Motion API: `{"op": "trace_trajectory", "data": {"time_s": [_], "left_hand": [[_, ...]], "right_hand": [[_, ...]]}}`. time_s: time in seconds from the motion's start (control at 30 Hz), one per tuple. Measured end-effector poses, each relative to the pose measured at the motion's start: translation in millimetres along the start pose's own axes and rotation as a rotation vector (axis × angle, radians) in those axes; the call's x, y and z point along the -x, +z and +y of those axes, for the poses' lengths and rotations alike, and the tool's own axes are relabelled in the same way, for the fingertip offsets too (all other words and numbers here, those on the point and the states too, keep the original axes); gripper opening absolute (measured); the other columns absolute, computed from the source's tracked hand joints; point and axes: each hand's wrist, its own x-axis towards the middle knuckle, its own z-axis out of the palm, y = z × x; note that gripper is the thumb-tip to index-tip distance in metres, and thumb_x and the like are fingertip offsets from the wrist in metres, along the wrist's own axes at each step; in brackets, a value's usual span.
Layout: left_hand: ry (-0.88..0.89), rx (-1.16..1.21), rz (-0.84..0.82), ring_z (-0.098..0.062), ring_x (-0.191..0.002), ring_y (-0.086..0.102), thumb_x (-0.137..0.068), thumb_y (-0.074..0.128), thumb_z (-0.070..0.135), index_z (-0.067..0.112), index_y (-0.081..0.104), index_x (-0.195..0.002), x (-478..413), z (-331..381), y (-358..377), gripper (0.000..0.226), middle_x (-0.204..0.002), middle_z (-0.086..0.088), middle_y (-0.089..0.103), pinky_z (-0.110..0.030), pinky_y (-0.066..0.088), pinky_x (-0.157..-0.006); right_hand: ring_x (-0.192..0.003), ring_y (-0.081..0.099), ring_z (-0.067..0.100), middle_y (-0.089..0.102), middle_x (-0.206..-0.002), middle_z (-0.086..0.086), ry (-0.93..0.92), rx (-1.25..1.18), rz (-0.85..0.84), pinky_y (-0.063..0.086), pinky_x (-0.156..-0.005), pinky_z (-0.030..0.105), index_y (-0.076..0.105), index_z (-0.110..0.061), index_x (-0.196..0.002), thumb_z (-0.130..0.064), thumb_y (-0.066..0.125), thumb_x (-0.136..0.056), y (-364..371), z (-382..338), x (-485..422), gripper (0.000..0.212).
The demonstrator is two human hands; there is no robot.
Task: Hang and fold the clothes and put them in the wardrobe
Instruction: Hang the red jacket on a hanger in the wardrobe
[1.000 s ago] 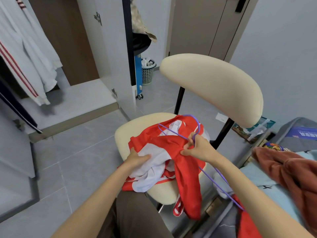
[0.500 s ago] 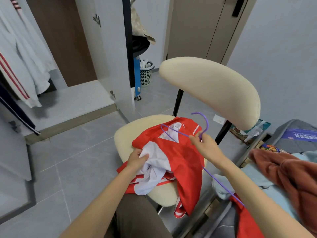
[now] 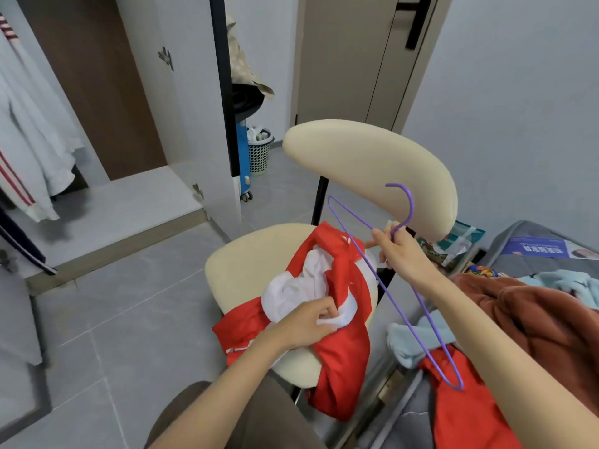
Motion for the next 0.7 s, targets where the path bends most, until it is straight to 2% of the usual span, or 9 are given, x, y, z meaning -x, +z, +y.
{"op": "trace_trajectory", "data": {"time_s": [0.1, 0.17, 0.23, 0.27, 0.33, 0.43, 0.53, 0.6, 0.7], "left_hand": [[-0.096, -0.069, -0.1, -0.005, -0.101, 0.057, -0.086, 0.064, 0.025, 0.024, 0.06, -0.099, 2.2, -11.3, 14.9, 0.013, -0.101, 0.015, 0.062, -0.028, 0.044, -0.098], [-0.185, -0.083, -0.055, 0.004, -0.103, 0.057, -0.082, 0.062, 0.044, 0.043, 0.059, -0.086, 0.1, -11.5, 14.7, 0.005, -0.094, 0.029, 0.063, -0.027, 0.037, -0.101], [-0.236, 0.017, 0.036, 0.003, -0.1, 0.06, -0.084, 0.059, 0.043, 0.045, 0.062, -0.079, -4.9, -8.0, 8.6, 0.006, -0.088, 0.031, 0.065, -0.024, 0.04, -0.098], [-0.26, 0.115, 0.094, -0.004, -0.1, 0.062, -0.088, 0.059, 0.034, 0.041, 0.064, -0.083, -7.2, -6.1, 4.5, 0.01, -0.089, 0.025, 0.067, -0.025, 0.045, -0.096], [-0.281, 0.249, 0.157, -0.014, -0.106, 0.062, -0.089, 0.063, 0.02, 0.028, 0.061, -0.101, -8.7, -6.4, -5.0, 0.015, -0.106, 0.007, 0.066, -0.03, 0.047, -0.098], [-0.313, 0.031, -0.071, -0.006, -0.114, 0.051, -0.079, 0.071, 0.046, 0.027, 0.049, -0.129, -0.7, -12.7, -15.8, 0.058, -0.124, 0.011, 0.052, -0.021, 0.043, -0.096], [-0.372, -0.195, -0.172, -0.009, -0.132, 0.034, -0.07, 0.073, 0.059, 0.037, 0.033, -0.144, 9.4, -18.3, -10.6, 0.087, -0.143, 0.018, 0.038, -0.033, 0.023, -0.112], [-0.323, -0.245, -0.146, -0.009, -0.132, 0.034, -0.071, 0.074, 0.055, 0.038, 0.036, -0.14, 11.7, -17.5, -3.2, 0.081, -0.139, 0.019, 0.041, -0.036, 0.02, -0.111], [-0.27, -0.39, -0.152, -0.016, -0.114, 0.047, -0.077, 0.071, 0.048, 0.029, 0.047, -0.114, 9.2, -13.5, 6.0, 0.049, -0.109, 0.012, 0.046, -0.04, 0.03, -0.099]], "right_hand": [[-0.063, 0.06, 0.01, 0.073, -0.088, -0.001, 0.082, -0.03, -0.029, 0.046, -0.066, 0.03, 0.03, -0.018, -0.074, -0.026, 0.05, -0.099, -2.2, 15.3, 6.9, 0.033], [-0.064, 0.059, 0.015, 0.072, -0.092, 0.008, 0.094, -0.084, -0.027, 0.046, -0.068, 0.034, 0.026, -0.019, -0.075, -0.018, 0.051, -0.098, -3.3, 18.2, 10.7, 0.033], [-0.054, 0.048, 0.015, 0.065, -0.089, 0.022, 0.017, -0.19, 0.05, 0.041, -0.058, 0.031, 0.025, -0.018, -0.074, -0.007, 0.047, -0.097, -4.8, 12.0, 11.3, 0.034], [-0.049, 0.041, 0.013, 0.061, -0.085, 0.023, -0.028, -0.251, 0.087, 0.037, -0.053, 0.027, 0.025, -0.018, -0.073, -0.003, 0.045, -0.098, -6.0, 5.1, 10.4, 0.035], [-0.044, 0.032, 0.012, 0.064, -0.077, 0.012, -0.099, -0.386, 0.106, 0.029, -0.045, 0.023, 0.024, -0.019, -0.075, -0.002, 0.041, -0.1, -7.6, -12.3, 6.6, 0.034], [-0.042, 0.023, 0.014, 0.068, -0.075, 0.002, -0.139, -0.601, 0.079, 0.019, -0.045, 0.027, 0.023, -0.02, -0.079, -0.003, 0.038, -0.102, -3.2, -39.3, -6.4, 0.032], [-0.042, 0.024, 0.013, 0.071, -0.085, 0.0, -0.119, -0.686, 0.073, 0.022, -0.045, 0.023, 0.023, -0.022, -0.078, -0.005, 0.038, -0.102, 9.8, -62.6, -22.8, 0.033], [-0.045, 0.027, 0.013, 0.071, -0.097, 0.002, -0.094, -0.725, 0.073, 0.023, -0.047, 0.022, 0.023, -0.022, -0.076, -0.005, 0.039, -0.102, 20.8, -73.8, -32.2, 0.035], [-0.049, 0.034, 0.01, 0.067, -0.115, 0.006, -0.028, -0.813, 0.079, 0.021, -0.051, 0.024, 0.023, -0.023, -0.076, -0.007, 0.038, -0.102, 34.2, -84.8, -44.1, 0.035]]}}
